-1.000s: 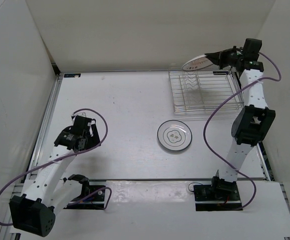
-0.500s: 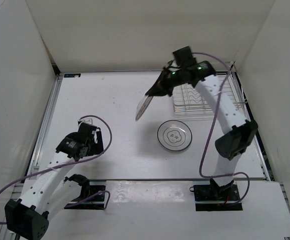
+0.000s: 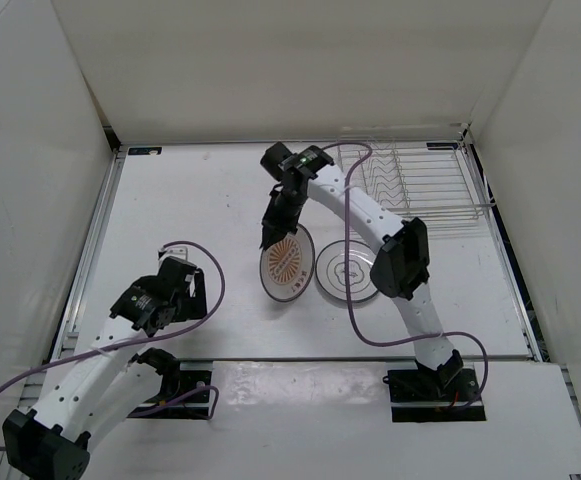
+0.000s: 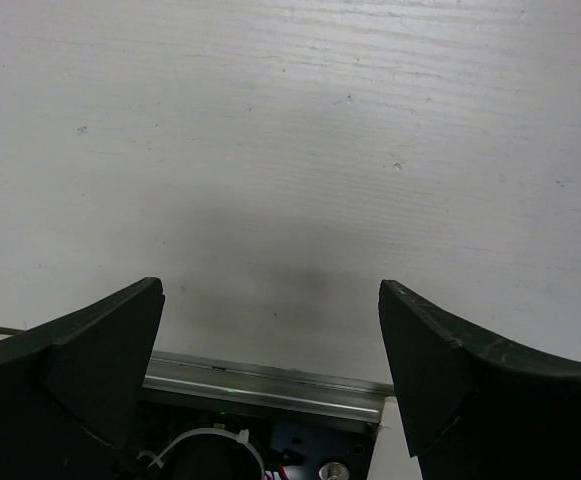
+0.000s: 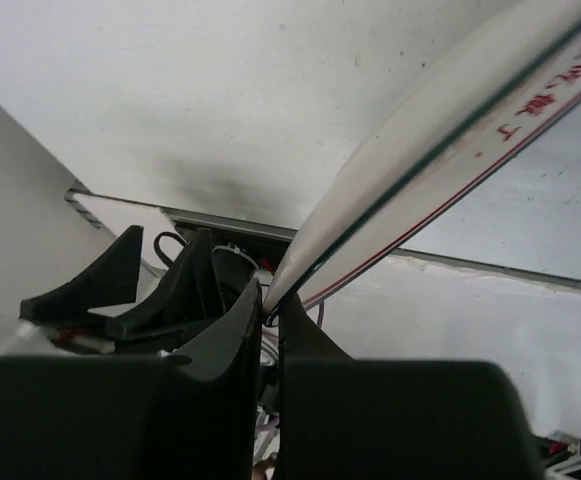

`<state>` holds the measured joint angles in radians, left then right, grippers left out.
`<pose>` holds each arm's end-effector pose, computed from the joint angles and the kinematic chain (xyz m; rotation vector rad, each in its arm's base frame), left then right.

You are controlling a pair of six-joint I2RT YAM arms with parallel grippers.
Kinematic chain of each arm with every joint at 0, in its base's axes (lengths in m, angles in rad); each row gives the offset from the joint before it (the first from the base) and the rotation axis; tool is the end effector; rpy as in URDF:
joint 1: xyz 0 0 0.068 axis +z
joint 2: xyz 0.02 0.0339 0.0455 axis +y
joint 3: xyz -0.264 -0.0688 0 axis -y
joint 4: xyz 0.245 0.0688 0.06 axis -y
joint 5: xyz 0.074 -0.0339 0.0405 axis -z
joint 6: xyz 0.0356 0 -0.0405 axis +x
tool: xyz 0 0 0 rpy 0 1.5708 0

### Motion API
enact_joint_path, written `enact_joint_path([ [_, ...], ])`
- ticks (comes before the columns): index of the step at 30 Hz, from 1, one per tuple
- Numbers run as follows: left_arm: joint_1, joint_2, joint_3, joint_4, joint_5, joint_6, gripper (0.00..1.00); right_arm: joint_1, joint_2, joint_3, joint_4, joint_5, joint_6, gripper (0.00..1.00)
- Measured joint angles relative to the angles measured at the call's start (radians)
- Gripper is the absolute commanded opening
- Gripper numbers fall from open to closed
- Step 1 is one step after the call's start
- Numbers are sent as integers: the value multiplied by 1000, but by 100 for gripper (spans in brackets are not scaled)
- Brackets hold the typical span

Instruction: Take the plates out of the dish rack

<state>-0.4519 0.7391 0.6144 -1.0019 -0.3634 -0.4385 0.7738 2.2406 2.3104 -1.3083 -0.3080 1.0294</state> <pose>0.1149 -0.0417 0.2235 -0.0899 2.5842 0.1772 0.3210 0.3287 0.2954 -0.3078 -3.0138 -0.6900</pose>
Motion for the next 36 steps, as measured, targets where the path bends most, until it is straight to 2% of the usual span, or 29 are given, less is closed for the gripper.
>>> enact_joint_path([
  [6, -19, -24, -29, -16, -8, -8, 100, 59, 39, -4, -11, 21, 131, 0],
  [11, -20, -41, -38, -36, -15, -15, 100, 71, 81, -61, 27, -28, 234, 0],
  [21, -20, -69, -38, -73, -68, -15, 100, 60, 235, -180, 377, -204, 340, 0],
  [26, -22, -69, -37, -94, -83, -14, 100, 50, 251, -219, 561, -264, 391, 2],
  [30, -22, -68, -33, -97, -92, -11, 100, 35, 255, -219, 671, -294, 411, 9],
  [33, -22, -67, -31, -97, -101, -4, 100, 24, 254, -221, 754, -306, 419, 21],
  [34, -22, -66, -30, -98, -104, -3, 100, 19, 252, -229, 796, -311, 422, 29],
  [36, -22, -62, -27, -98, -112, 5, 100, 12, 240, -246, 887, -315, 430, 36],
])
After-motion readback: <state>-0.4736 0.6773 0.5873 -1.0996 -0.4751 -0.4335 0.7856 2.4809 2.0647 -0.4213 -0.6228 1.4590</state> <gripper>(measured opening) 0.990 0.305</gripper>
